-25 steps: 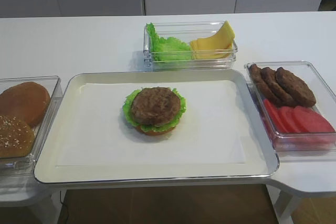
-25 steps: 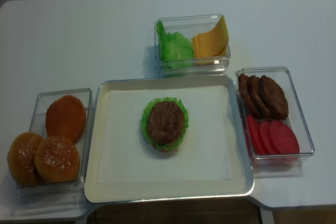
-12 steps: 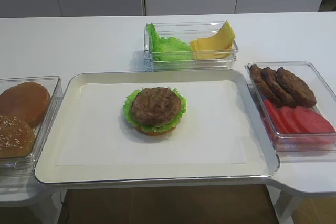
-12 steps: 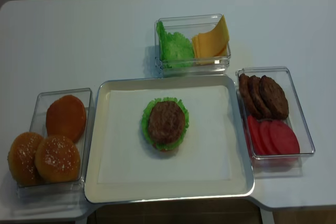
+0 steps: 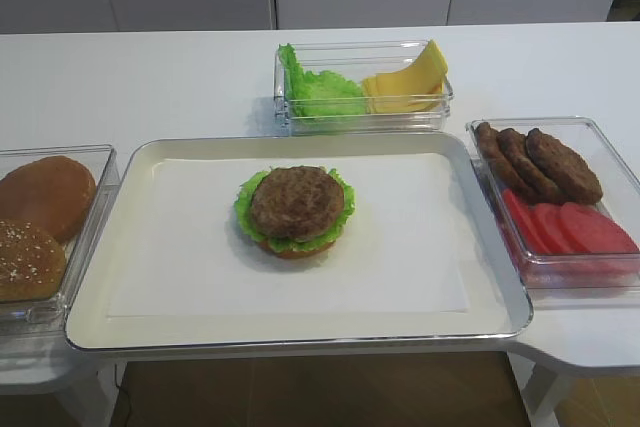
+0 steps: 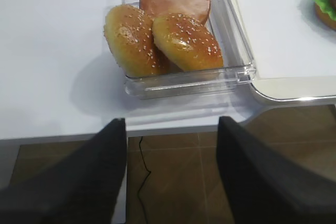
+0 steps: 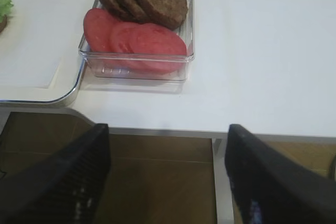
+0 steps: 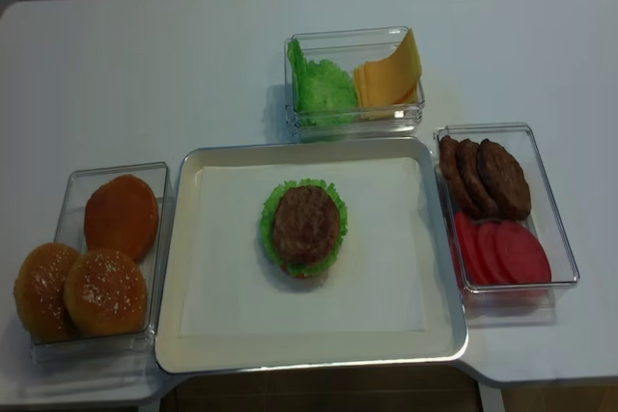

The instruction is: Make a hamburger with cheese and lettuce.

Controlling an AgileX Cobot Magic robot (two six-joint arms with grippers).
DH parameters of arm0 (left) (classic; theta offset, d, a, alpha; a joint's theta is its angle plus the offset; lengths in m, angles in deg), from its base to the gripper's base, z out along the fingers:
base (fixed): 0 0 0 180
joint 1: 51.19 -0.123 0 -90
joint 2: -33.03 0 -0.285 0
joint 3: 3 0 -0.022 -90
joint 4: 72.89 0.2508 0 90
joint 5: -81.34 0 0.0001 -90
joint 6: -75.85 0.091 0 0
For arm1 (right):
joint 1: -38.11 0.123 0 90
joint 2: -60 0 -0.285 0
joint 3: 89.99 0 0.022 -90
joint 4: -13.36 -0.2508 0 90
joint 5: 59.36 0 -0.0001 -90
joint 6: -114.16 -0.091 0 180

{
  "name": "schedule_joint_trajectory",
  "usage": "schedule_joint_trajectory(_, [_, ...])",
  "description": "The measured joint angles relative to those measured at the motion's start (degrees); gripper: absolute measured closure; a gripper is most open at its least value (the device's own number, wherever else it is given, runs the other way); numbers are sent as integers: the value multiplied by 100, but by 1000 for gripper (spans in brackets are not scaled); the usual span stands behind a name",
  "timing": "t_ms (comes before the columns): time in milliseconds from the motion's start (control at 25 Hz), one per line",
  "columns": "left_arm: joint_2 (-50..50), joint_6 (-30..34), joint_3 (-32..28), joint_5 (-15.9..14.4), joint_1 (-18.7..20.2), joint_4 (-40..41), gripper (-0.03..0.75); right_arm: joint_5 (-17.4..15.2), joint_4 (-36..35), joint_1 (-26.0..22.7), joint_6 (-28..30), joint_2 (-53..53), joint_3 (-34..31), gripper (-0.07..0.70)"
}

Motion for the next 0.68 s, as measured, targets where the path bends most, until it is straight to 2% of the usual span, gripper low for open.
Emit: schedule_joint_trajectory(680, [0, 0, 0, 0, 0, 0, 312, 0, 0, 2, 0, 0, 0, 98])
